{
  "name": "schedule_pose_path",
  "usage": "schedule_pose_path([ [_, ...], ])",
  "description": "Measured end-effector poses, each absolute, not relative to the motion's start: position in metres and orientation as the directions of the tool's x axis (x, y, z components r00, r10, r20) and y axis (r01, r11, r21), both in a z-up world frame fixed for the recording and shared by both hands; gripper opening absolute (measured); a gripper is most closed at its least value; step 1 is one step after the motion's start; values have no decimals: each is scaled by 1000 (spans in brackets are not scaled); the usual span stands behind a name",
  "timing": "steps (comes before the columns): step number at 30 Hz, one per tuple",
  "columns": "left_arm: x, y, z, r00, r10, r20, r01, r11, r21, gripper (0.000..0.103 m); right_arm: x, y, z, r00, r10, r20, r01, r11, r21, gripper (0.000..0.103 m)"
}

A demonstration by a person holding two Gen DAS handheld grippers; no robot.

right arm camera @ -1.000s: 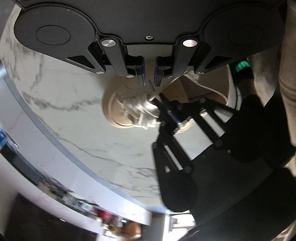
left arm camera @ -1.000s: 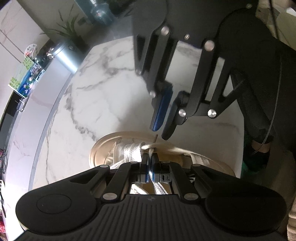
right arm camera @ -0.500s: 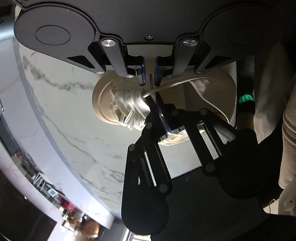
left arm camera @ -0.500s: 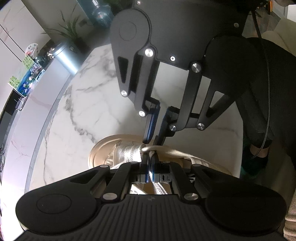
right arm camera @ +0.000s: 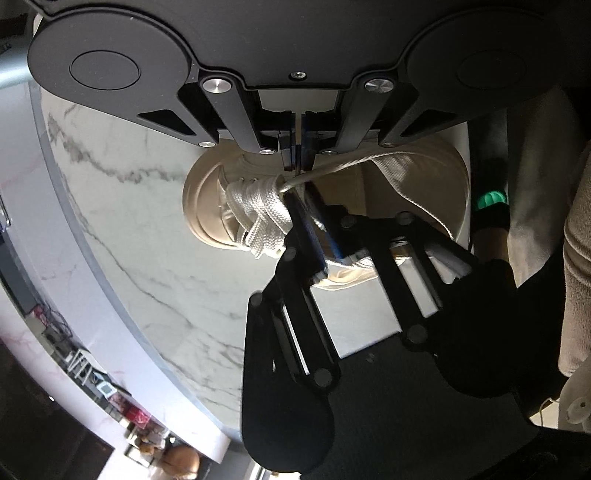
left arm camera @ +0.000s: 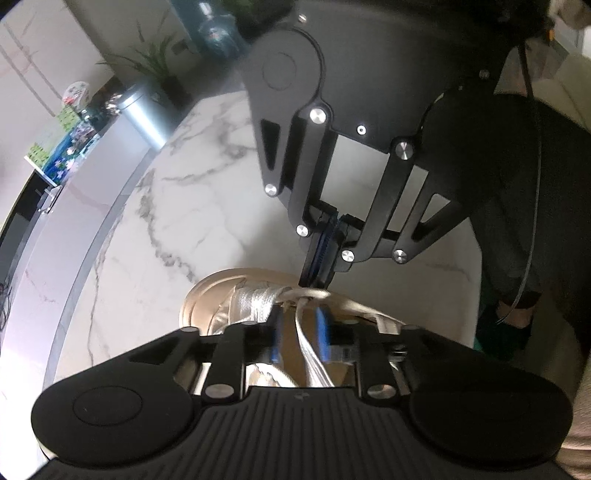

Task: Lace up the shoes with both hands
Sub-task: 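Pull the lace taut away from the shoe with the right tool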

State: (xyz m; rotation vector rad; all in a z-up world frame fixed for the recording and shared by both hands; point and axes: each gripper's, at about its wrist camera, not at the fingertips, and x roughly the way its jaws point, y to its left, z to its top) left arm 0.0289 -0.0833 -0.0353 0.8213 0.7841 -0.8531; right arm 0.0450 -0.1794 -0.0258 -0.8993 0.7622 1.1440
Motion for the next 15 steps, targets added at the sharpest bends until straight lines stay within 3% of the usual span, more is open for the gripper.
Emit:
schedule_pose_path([
  [3, 22, -72, -29, 469, -301, -831, 832, 466, 301, 29, 42, -181, -21, 268, 406, -874, -961, 176, -213, 1],
  [15, -13, -46, -20, 489, -236, -840, 749, 607, 266, 29, 21, -202, 19, 418, 274, -866, -899, 261, -351, 1],
])
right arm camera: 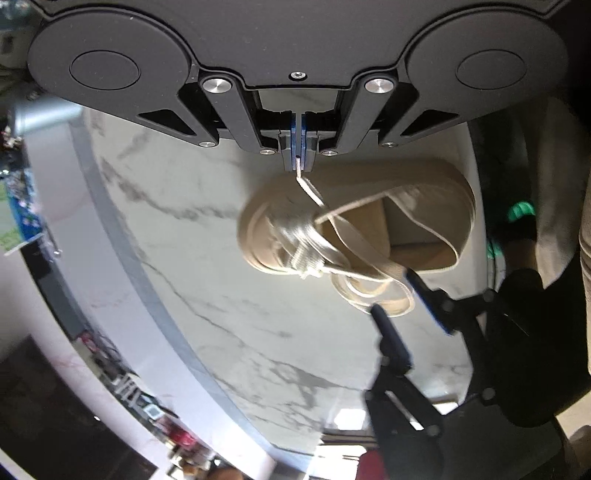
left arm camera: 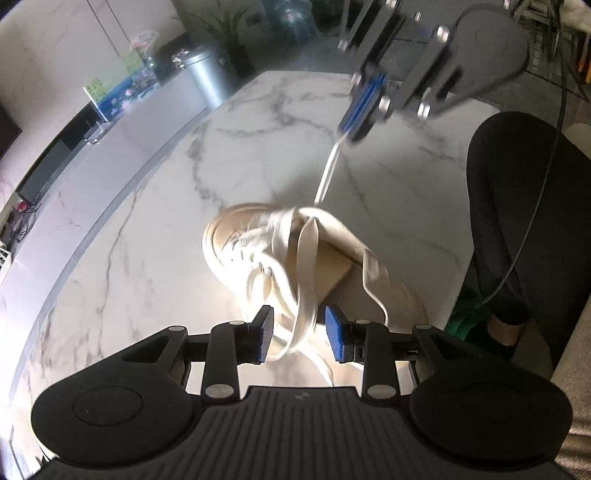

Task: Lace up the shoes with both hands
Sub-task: 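Pull the lace taut away from the shoe with the right tool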

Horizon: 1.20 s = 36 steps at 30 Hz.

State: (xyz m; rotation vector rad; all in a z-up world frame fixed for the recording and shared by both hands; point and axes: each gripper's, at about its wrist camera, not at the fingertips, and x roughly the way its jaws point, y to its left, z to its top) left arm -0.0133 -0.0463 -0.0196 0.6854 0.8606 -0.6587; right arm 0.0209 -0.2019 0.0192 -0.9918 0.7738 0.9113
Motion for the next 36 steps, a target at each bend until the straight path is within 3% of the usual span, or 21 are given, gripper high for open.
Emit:
schedule_pose_path([
  [7, -23, -39, -7, 521, -205, -828, 731, 608, 309, 29, 3, -223, 46, 501, 163, -850, -852, 264, -451, 0],
  [18, 3, -46, -28, 498, -208, -842, 702, 667, 251, 25, -20, -254, 99, 625, 70, -778, -753, 316, -577, 0],
  [24, 13, -51, -31, 465, -232, -854, 708, 677, 202, 23, -35, -259, 120, 651, 58, -757, -730, 321, -604, 0],
  [36, -1, -47, -22, 513, -174, -840, 684, 675, 278, 21, -55, -259, 134, 663, 66, -746, -722, 321, -613, 0],
])
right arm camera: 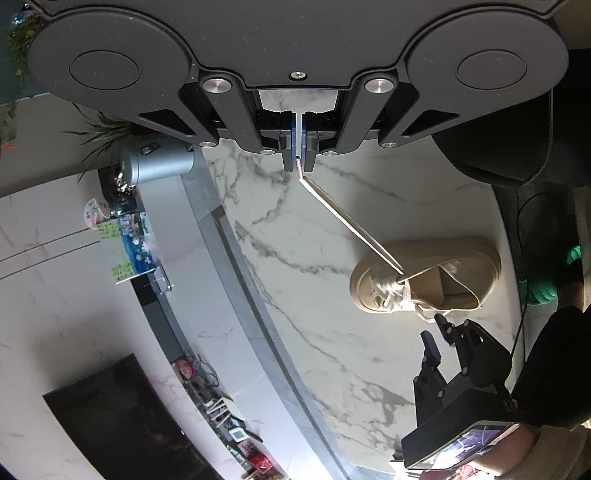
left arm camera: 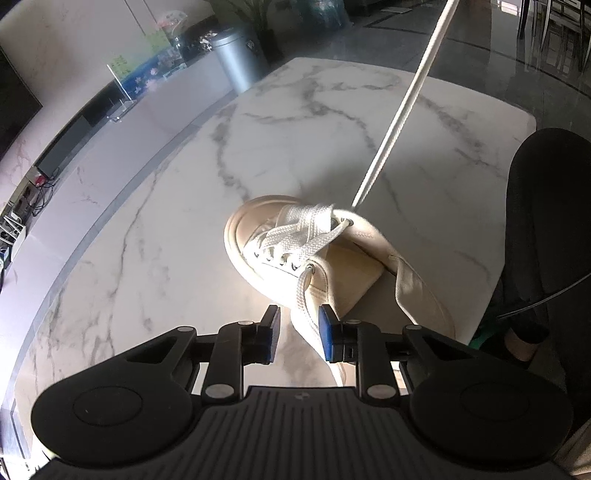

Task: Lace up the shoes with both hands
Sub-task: 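Pull the lace taut away from the shoe with the right tool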

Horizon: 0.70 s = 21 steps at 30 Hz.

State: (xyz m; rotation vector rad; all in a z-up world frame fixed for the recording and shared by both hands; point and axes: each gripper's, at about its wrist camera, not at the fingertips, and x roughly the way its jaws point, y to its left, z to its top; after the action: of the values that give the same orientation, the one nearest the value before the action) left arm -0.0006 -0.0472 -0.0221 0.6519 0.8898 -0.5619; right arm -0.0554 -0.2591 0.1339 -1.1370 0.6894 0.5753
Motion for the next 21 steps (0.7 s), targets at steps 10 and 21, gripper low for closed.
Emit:
schedule_pose_path([
  [10, -21, -41, 0, 560, -182, -808, 658, 691, 300, 21, -57, -242, 125, 651, 159, -742, -738, 360, -570, 0],
  [21, -16, -7, -15, 609, -191, -770, 520, 829, 206, 21, -11, -229, 35, 551, 177, -816, -745, 544, -386, 0],
])
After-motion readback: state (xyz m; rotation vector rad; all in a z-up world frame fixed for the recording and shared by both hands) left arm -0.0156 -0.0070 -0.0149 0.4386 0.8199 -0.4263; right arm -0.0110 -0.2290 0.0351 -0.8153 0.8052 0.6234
